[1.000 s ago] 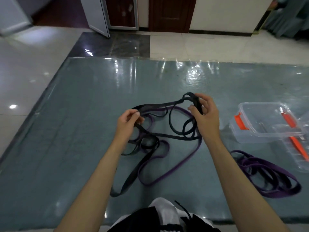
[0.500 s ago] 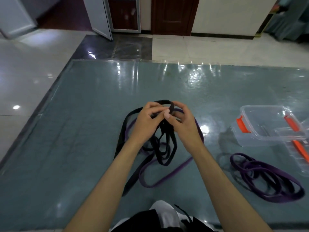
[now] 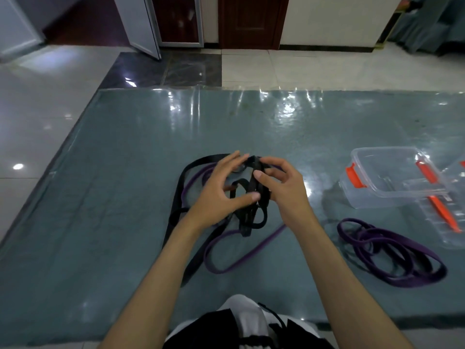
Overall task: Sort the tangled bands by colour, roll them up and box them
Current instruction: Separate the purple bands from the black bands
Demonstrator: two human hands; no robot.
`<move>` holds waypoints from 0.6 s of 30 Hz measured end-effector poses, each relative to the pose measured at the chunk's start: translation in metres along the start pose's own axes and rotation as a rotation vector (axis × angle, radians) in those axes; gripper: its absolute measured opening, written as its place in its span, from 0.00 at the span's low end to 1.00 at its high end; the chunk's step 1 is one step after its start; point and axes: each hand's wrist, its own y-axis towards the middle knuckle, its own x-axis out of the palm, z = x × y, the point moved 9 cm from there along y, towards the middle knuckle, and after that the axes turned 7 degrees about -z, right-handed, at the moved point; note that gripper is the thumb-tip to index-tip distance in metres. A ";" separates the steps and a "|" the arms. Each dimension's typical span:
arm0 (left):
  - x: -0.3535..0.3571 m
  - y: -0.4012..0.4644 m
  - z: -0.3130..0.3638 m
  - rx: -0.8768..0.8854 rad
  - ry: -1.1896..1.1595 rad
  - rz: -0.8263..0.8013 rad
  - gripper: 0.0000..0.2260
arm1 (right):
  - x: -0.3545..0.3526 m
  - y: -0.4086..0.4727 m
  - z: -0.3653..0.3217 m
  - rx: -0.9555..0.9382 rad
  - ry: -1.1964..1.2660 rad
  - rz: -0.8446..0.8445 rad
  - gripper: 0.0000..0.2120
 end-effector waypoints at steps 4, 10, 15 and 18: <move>0.044 0.004 -0.001 -0.022 0.251 -0.212 0.55 | -0.011 -0.012 -0.001 0.013 0.006 -0.076 0.16; 0.088 0.023 0.015 0.022 0.161 -0.166 0.42 | -0.061 -0.034 0.001 0.052 0.041 -0.001 0.11; 0.122 0.042 0.029 -0.002 0.287 -0.142 0.19 | -0.118 -0.054 -0.011 -0.018 -0.196 0.069 0.02; 0.153 0.056 0.039 -0.014 0.265 -0.167 0.16 | -0.160 -0.066 -0.009 -0.029 -0.213 0.107 0.12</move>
